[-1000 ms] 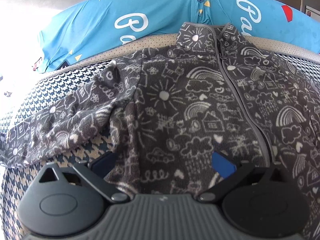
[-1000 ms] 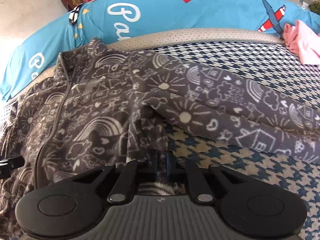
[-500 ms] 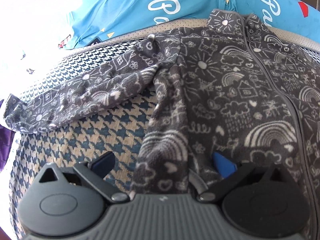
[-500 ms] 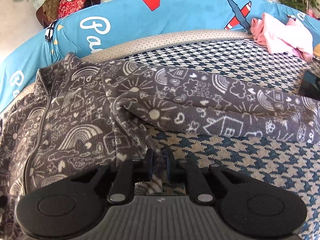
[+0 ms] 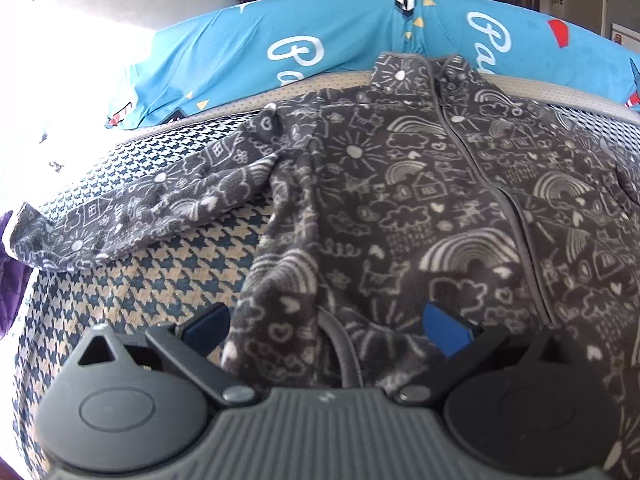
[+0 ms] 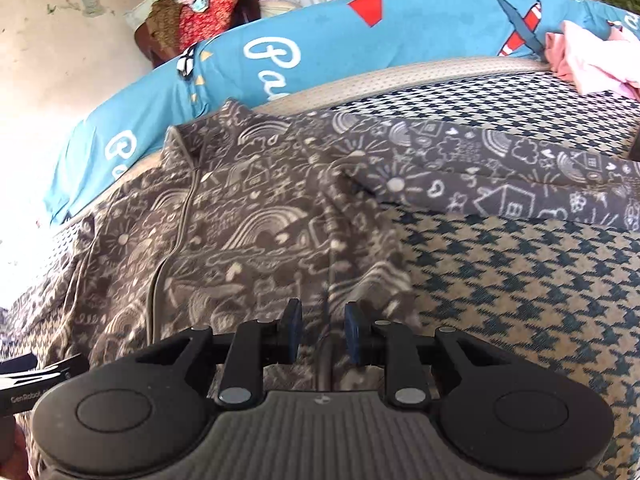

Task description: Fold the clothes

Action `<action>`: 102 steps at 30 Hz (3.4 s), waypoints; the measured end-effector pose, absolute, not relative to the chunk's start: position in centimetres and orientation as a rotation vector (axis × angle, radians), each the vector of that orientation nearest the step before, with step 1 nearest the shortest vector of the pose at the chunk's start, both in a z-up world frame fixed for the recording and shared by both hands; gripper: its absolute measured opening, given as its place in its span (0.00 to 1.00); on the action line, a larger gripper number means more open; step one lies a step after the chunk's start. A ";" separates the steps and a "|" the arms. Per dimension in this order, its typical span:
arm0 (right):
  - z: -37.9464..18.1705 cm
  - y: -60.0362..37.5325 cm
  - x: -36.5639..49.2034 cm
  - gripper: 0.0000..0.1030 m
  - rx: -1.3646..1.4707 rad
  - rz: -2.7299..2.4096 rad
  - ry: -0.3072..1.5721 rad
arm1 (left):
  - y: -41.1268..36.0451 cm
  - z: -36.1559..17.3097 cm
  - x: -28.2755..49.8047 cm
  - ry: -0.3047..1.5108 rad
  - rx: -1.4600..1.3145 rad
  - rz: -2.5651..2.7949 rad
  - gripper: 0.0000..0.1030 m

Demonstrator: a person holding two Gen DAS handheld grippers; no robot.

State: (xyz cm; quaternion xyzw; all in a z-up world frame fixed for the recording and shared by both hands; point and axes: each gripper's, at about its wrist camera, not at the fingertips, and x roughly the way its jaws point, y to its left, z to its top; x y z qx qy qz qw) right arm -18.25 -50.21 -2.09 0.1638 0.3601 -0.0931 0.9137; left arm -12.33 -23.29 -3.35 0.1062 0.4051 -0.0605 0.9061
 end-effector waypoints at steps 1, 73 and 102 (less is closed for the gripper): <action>-2.4 -49.6 -18.3 0.23 0.309 -0.194 0.756 | -23.6 -3.7 -12.6 0.844 0.239 -0.125 1.00; -3.2 -49.8 -26.3 0.00 0.438 -0.366 0.768 | -17.0 -3.6 -21.4 0.873 0.203 -0.047 1.00; -3.1 -49.0 -26.1 0.04 0.455 -0.409 0.769 | -18.3 -3.0 -22.6 0.841 0.243 -0.005 1.00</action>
